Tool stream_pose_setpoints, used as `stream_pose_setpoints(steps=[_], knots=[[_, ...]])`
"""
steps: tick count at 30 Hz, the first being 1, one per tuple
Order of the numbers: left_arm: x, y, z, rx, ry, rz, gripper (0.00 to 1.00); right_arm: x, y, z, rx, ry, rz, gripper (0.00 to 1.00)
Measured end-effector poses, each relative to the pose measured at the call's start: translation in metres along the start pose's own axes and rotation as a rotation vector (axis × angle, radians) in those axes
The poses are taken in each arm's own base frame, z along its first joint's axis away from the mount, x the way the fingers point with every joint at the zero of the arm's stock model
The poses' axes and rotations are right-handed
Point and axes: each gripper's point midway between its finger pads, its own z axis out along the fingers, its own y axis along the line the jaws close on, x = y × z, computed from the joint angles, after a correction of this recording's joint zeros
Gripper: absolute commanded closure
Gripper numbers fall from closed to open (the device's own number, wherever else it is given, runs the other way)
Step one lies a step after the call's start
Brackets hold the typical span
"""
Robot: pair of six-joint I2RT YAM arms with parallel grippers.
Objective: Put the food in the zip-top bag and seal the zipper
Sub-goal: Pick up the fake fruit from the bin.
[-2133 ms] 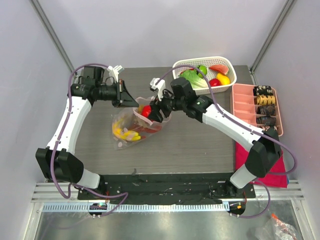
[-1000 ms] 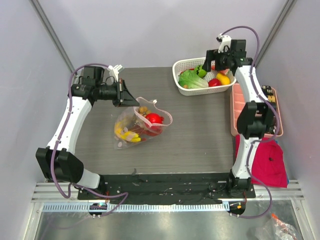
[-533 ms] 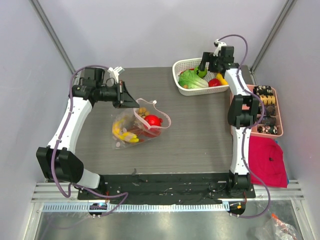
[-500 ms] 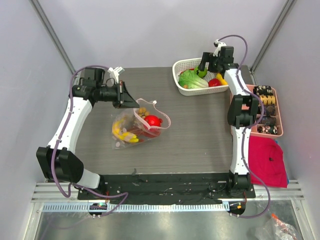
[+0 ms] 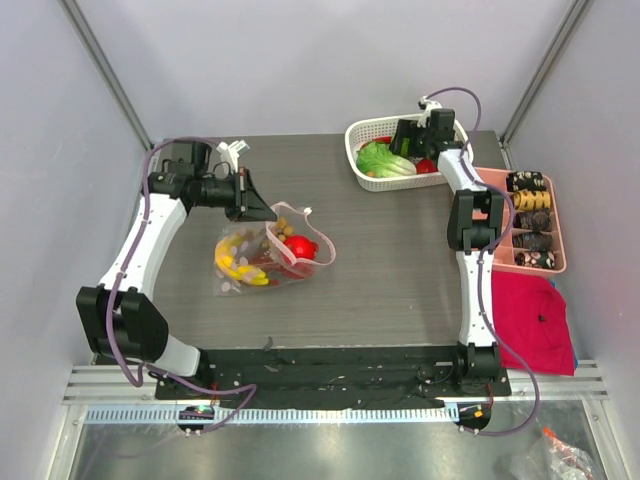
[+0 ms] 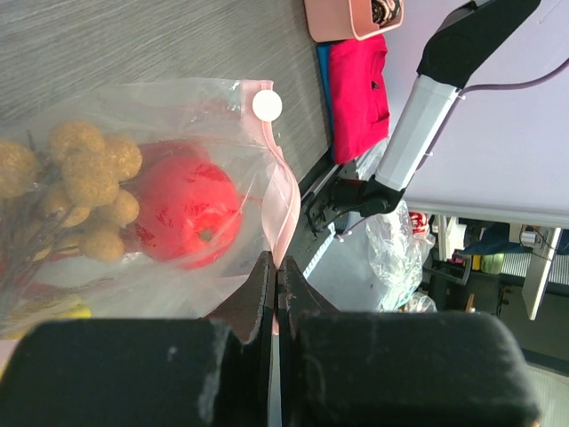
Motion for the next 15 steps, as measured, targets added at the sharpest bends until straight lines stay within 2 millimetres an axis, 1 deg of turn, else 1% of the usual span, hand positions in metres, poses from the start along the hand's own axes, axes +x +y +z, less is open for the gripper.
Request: stream_pose_setpoints(steps=[4, 9, 12, 14, 15], knots=[[0.000, 0.003, 0.001, -0.002, 0.004, -0.007, 1.00, 0.002, 0.006, 0.005, -0.010, -0.006, -0.015, 0.10], [0.000, 0.003, 0.001, -0.003, 0.006, -0.010, 1.00, -0.003, 0.004, 0.004, -0.002, -0.024, -0.026, 0.21], [-0.002, 0.001, 0.001, -0.003, 0.004, -0.008, 1.00, -0.006, -0.002, -0.004, 0.012, -0.022, -0.021, 0.26], [-0.004, -0.001, 0.000, -0.002, 0.000, -0.002, 1.00, -0.015, -0.003, -0.014, 0.018, -0.029, -0.020, 0.28], [-0.005, -0.001, -0.001, -0.002, -0.003, -0.001, 1.00, -0.024, -0.003, -0.022, 0.018, -0.042, -0.022, 0.28]])
